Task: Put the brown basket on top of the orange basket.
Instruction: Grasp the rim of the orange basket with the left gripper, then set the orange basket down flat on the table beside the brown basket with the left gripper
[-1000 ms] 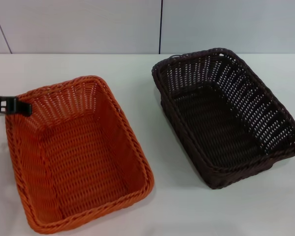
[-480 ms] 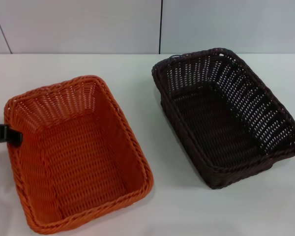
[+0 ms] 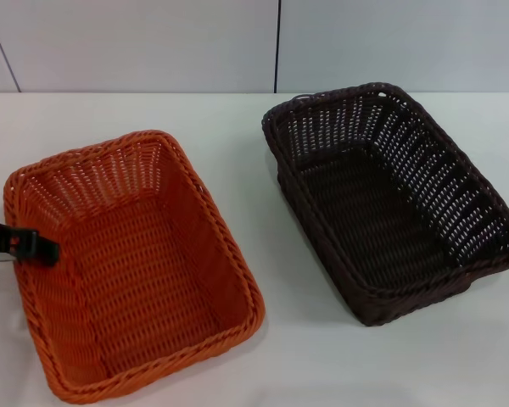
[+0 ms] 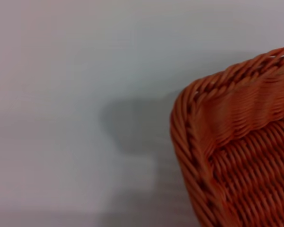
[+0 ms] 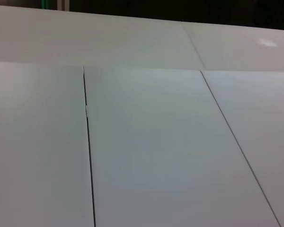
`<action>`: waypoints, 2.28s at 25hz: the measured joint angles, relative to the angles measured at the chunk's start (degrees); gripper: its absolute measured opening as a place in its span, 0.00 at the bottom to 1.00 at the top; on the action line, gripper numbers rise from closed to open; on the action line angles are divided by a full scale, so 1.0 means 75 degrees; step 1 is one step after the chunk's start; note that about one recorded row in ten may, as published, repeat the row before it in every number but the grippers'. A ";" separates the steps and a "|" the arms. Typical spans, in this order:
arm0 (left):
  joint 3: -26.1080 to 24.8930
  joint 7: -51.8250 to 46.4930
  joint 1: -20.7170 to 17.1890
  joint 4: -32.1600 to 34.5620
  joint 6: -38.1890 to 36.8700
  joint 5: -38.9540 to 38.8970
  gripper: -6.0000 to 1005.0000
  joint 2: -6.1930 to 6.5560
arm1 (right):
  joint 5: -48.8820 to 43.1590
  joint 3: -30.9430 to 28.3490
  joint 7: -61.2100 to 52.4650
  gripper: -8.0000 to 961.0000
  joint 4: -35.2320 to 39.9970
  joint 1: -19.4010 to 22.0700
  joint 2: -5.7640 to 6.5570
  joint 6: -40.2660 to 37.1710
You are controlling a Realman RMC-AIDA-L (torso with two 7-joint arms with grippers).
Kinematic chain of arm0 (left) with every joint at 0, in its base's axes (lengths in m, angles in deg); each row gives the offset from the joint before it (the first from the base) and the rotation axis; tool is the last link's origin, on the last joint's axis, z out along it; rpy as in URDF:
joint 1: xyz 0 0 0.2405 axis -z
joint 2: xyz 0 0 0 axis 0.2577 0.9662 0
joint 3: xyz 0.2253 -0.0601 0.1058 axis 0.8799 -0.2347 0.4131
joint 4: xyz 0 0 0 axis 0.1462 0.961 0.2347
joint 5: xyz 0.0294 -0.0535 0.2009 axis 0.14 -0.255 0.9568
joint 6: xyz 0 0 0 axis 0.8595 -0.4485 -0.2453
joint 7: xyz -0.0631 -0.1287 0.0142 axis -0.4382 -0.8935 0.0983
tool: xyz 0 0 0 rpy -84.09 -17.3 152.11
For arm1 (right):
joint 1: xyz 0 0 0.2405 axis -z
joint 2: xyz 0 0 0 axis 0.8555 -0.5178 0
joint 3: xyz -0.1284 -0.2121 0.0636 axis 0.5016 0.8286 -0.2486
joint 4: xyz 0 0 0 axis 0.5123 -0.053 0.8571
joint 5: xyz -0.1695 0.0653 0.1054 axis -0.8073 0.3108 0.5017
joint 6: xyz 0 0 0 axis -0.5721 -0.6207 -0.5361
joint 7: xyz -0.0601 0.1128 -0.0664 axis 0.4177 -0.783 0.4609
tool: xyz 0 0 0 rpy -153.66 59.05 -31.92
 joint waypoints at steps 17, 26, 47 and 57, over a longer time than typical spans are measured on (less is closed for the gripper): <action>0.0319 0.0056 0.0082 0.0368 -0.0073 -0.0304 0.75 -0.0017 | -0.0007 0.0009 0.0001 0.87 0.0002 0.0000 0.0001 -0.0017; 0.0440 0.0111 0.0033 0.0039 -0.0047 -0.0343 0.50 -0.0017 | -0.0006 0.0103 0.0001 0.87 0.0002 0.0001 0.0001 -0.0070; 0.0134 0.2482 0.0247 -0.0751 0.0011 -0.0527 0.23 0.0015 | -0.0006 0.0105 -0.0013 0.87 0.0002 0.0038 -0.0006 -0.0141; -0.0681 0.4344 0.0752 -0.2278 0.0951 -0.0484 0.18 0.0020 | -0.0006 0.0098 -0.0283 0.87 -0.0219 0.0059 -0.0025 -0.0350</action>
